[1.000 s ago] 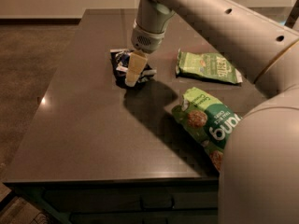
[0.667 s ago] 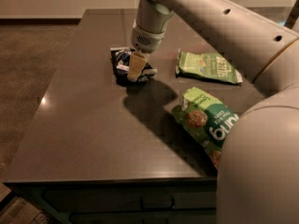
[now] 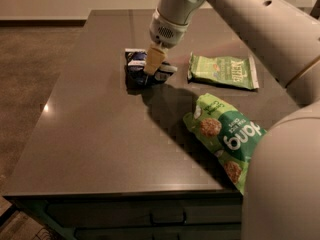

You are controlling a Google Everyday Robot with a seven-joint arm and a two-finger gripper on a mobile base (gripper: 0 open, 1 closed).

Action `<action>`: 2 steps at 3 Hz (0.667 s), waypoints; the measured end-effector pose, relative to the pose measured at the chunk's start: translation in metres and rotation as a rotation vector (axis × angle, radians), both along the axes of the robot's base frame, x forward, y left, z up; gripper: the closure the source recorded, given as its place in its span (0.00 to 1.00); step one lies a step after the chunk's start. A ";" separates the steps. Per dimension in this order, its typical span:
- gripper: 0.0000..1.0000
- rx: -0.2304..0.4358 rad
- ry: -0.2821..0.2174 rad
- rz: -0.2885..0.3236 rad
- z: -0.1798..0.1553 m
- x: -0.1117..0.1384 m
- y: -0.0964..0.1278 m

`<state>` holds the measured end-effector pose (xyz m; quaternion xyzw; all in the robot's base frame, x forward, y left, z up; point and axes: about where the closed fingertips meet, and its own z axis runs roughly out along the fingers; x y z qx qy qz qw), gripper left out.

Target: Pick blue chip bag

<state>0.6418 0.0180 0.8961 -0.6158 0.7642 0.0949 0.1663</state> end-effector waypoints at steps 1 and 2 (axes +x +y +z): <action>1.00 0.069 -0.011 0.061 0.035 -0.013 -0.013; 1.00 0.149 -0.036 0.124 0.074 -0.026 -0.020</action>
Offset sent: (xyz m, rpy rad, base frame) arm -0.0476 -0.0404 0.1313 0.2403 -0.0507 0.2129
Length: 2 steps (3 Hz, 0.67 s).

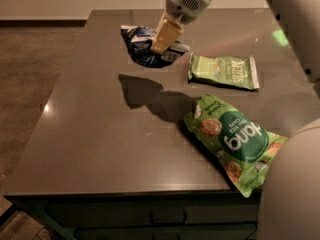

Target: Pick blue chip bag

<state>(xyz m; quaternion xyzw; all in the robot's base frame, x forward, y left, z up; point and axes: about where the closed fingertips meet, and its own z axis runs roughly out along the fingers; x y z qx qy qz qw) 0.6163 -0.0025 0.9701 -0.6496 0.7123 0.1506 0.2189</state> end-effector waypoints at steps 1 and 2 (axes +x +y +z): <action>1.00 0.063 -0.040 0.054 0.034 -0.010 -0.001; 1.00 0.134 -0.093 0.090 0.066 -0.012 0.006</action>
Offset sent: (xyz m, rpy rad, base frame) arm -0.0409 -0.0116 0.1005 0.1455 -0.0755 0.1772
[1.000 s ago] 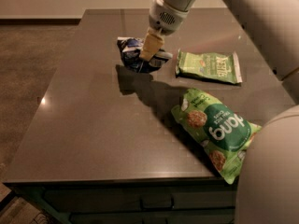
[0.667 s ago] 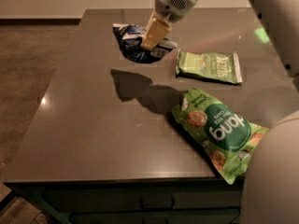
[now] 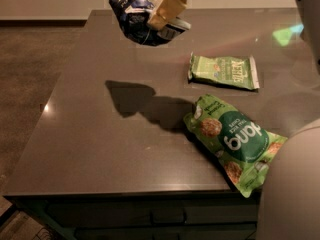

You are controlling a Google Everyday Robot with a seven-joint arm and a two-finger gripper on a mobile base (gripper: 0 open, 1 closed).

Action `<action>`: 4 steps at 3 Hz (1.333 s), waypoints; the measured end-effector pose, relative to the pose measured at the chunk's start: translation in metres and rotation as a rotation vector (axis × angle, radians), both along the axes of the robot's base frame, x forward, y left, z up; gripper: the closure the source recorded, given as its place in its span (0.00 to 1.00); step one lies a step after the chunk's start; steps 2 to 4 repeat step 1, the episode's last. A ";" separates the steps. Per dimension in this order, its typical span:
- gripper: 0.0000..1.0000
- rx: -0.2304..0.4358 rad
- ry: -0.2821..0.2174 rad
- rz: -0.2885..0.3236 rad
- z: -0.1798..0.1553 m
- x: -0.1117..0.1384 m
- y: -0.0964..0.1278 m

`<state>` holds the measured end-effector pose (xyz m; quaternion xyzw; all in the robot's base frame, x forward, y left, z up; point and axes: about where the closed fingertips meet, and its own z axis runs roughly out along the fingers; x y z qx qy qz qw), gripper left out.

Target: Pick blue chip bag

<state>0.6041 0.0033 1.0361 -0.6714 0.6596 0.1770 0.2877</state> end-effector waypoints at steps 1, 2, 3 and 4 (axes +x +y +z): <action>1.00 0.013 -0.011 -0.005 0.001 0.004 0.004; 1.00 0.013 -0.011 -0.005 0.001 0.004 0.004; 1.00 0.013 -0.011 -0.005 0.001 0.004 0.004; 1.00 0.013 -0.011 -0.005 0.001 0.004 0.004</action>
Offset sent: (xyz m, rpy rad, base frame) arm 0.0000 0.0000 0.0000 0.0000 0.0000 0.0000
